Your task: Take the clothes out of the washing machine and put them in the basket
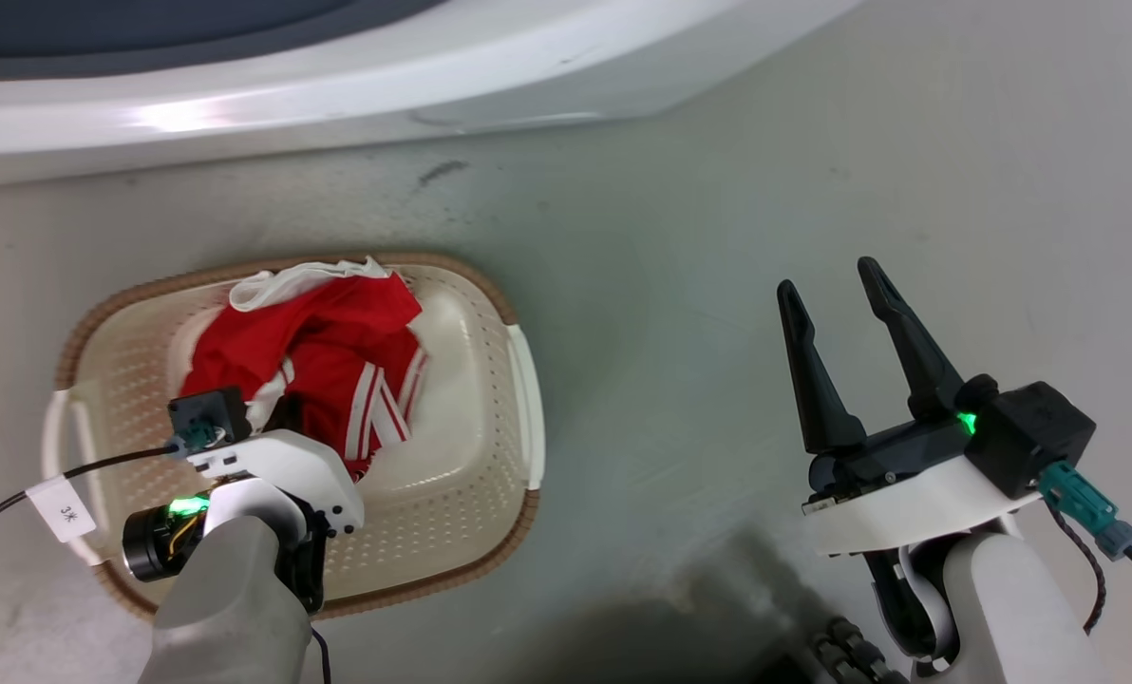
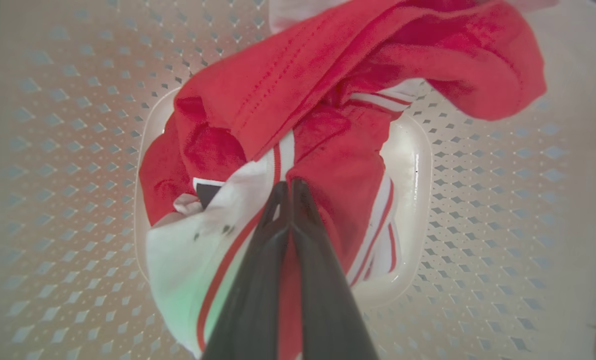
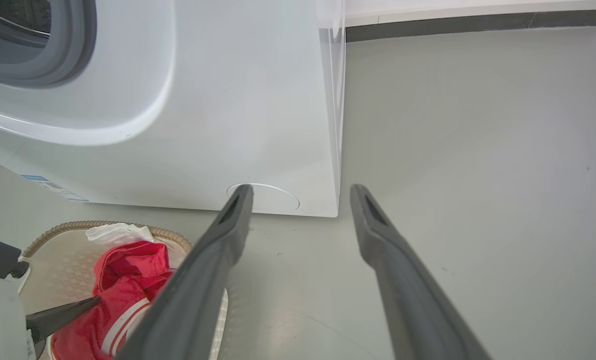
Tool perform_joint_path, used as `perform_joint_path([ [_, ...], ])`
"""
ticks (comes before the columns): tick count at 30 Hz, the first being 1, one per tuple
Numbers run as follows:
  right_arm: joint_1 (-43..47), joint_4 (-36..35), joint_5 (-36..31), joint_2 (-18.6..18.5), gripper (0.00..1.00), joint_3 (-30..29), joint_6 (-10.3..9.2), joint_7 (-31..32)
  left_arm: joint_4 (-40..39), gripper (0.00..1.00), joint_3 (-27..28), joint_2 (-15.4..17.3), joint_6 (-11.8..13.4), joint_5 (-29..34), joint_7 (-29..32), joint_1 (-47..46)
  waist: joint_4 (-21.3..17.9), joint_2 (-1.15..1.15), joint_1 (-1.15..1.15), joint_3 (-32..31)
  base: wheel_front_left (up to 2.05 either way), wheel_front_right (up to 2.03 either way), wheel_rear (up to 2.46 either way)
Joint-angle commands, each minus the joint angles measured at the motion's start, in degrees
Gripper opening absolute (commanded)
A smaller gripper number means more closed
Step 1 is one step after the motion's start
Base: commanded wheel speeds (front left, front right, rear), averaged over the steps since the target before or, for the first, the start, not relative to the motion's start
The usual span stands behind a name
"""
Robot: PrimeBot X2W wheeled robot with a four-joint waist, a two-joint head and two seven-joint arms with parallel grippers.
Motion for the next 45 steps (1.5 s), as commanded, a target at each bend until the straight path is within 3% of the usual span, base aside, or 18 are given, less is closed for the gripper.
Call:
perform_joint_path([
  [1,-1.07,0.31,0.11,0.08,1.00,0.21,-0.02,-0.58,1.70,0.00,0.77,0.35,0.55,-0.43,-0.13,-1.64,-1.89,0.00,-0.02,2.12,0.00,0.00,0.00],
  [3,-1.40,0.79,0.24,0.07,1.00,0.39,-0.03,-0.77,4.14,0.00,0.68,0.47,0.62,-0.18,-0.13,-2.47,-2.19,0.00,-0.02,2.04,0.00,0.00,0.00],
  [4,-1.52,1.09,0.33,0.08,1.00,0.41,-0.03,-0.89,4.88,0.06,0.91,0.55,0.93,-0.36,-0.13,-2.87,-2.27,0.00,-0.02,1.76,0.00,0.00,0.00],
  [5,-1.51,1.40,0.45,0.08,1.00,0.33,-0.03,-0.99,5.47,0.60,0.85,0.49,1.03,-0.26,-0.13,-2.97,-2.25,0.00,-0.02,1.24,0.00,0.00,0.00],
  [6,-1.49,1.67,0.48,0.08,1.00,0.25,-0.02,-1.11,5.87,1.00,0.63,0.40,1.14,0.08,-0.13,-2.95,-2.13,0.00,-0.02,0.63,0.00,0.00,0.00],
  [17,2.60,5.82,-1.23,0.03,1.00,-2.09,-0.03,-1.28,3.43,1.00,-0.77,-2.98,-1.22,1.44,-0.14,7.22,2.87,0.00,-0.02,-18.39,0.00,0.00,0.00],
  [23,7.08,5.64,-2.00,0.04,1.00,-4.68,-0.02,0.28,-5.43,1.00,-0.23,-4.11,-1.86,2.63,-0.14,15.62,5.80,0.00,-0.02,-28.42,0.00,0.00,0.00],
  [29,11.38,3.95,-2.62,0.03,1.00,-6.90,-0.02,2.29,-15.99,1.00,0.22,-4.49,-2.18,3.97,-0.14,21.72,8.08,0.00,-0.02,-34.68,0.00,0.00,0.00],
  [37,16.13,1.09,-3.50,0.04,1.00,-9.78,-0.02,4.55,-32.37,1.00,-0.85,-4.51,-1.24,5.69,-0.14,26.41,10.56,0.00,-0.02,-40.38,0.00,0.00,0.00],
  [45,19.36,-1.08,-4.21,0.04,1.00,-12.39,-0.02,6.16,-46.93,1.00,-2.18,-4.20,-0.82,11.42,-0.14,30.21,11.95,0.00,-0.02,-44.27,0.00,0.00,0.00],
])
